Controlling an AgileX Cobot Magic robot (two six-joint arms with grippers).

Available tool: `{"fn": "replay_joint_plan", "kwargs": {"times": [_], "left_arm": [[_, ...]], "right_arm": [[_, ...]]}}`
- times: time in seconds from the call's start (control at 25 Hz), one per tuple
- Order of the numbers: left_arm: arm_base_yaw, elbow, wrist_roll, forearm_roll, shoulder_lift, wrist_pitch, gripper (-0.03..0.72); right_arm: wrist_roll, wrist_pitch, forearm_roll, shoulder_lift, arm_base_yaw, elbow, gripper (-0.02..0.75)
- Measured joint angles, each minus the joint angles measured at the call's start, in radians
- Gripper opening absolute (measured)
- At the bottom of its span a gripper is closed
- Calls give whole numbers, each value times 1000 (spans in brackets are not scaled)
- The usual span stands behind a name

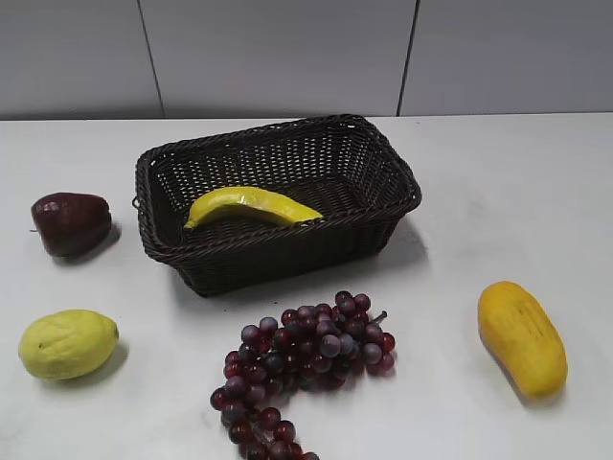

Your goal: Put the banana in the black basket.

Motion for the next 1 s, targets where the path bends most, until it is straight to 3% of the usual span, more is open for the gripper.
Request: {"fn": "replay_joint_plan", "kwargs": {"times": [1.0], "left_arm": [[0,0,-1,0,0,0,236]], "right_arm": [[-53,0,37,0,-1,0,485]]}}
